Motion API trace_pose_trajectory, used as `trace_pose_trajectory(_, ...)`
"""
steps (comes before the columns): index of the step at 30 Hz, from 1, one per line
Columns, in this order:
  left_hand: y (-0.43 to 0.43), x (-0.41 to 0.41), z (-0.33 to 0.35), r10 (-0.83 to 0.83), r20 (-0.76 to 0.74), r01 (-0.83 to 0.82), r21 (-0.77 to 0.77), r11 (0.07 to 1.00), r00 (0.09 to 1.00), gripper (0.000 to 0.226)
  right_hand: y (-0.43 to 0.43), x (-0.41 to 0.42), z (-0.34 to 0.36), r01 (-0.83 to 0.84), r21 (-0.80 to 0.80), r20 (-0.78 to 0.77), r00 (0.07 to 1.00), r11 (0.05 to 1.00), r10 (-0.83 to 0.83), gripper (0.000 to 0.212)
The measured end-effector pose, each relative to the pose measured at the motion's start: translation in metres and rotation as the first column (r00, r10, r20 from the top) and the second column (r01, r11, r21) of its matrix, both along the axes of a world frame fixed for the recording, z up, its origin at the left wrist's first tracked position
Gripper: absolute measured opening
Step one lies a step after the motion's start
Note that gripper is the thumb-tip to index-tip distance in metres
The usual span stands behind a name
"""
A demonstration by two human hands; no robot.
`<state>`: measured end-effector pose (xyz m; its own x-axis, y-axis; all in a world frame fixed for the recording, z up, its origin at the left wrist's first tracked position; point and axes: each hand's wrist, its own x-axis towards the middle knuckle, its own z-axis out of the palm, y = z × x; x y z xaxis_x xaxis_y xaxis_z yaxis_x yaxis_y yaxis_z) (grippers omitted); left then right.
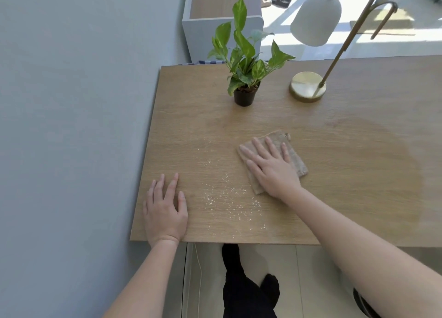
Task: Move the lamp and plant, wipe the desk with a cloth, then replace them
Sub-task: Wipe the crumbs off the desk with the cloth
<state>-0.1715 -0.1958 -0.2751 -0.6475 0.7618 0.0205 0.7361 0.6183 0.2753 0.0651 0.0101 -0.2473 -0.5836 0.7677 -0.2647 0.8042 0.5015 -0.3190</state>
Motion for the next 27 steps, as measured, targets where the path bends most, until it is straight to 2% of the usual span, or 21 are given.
trace_pose_trajectory(3,0.002,0.001,0.001,-0.002,0.010,0.002,0.007,1.000,1.000,0.051,-0.034,0.055,0.004,-0.214,0.023,0.010,0.977,0.976,0.214,0.049)
trace_pose_trajectory(5,0.003,0.001,0.001,0.004,0.013,-0.004,0.009,1.000,1.000,0.051,-0.026,0.091,0.009,-0.221,0.009,0.029,0.975,0.975,0.221,0.049)
trace_pose_trajectory(7,0.003,0.001,0.001,0.004,0.017,-0.004,0.006,1.000,1.000,0.051,-0.004,0.100,0.012,-0.115,0.002,0.043,0.992,0.993,0.115,0.048)
trace_pose_trajectory(11,0.000,0.000,0.001,0.015,0.021,-0.015,0.002,1.000,1.000,0.051,0.012,0.047,0.001,0.210,0.016,0.044,0.977,0.977,-0.211,0.051)
trace_pose_trajectory(13,0.001,0.001,0.002,0.015,0.023,-0.015,0.003,1.000,1.000,0.051,0.001,0.022,-0.005,0.269,0.005,0.038,0.962,0.963,-0.269,0.053)
trace_pose_trajectory(15,0.003,0.004,0.003,0.013,0.020,-0.013,-0.001,1.000,1.000,0.051,-0.019,0.009,-0.005,0.197,-0.008,0.012,0.980,0.980,-0.197,0.052)
trace_pose_trajectory(17,0.003,0.005,0.004,0.016,0.017,-0.016,-0.006,1.000,1.000,0.051,-0.049,0.014,-0.003,0.029,-0.018,-0.004,1.000,0.999,-0.029,0.050)
trace_pose_trajectory(19,0.002,0.005,0.005,0.016,0.015,-0.015,-0.011,1.000,1.000,0.051,-0.080,0.041,-0.002,-0.140,-0.025,-0.010,0.990,0.990,0.140,0.049)
trace_pose_trajectory(21,0.002,0.004,0.005,0.013,0.011,-0.013,-0.007,1.000,1.000,0.051,-0.091,0.081,0.003,-0.209,-0.027,-0.008,0.978,0.977,0.209,0.048)
trace_pose_trajectory(23,0.003,0.004,0.005,0.011,0.010,-0.011,0.002,1.000,1.000,0.051,-0.074,0.112,0.006,-0.169,-0.022,0.019,0.985,0.985,0.169,0.048)
trace_pose_trajectory(27,0.003,0.003,0.002,0.015,0.007,-0.016,0.009,1.000,1.000,0.050,-0.034,0.095,0.002,0.106,0.010,0.049,0.993,0.994,-0.107,0.049)
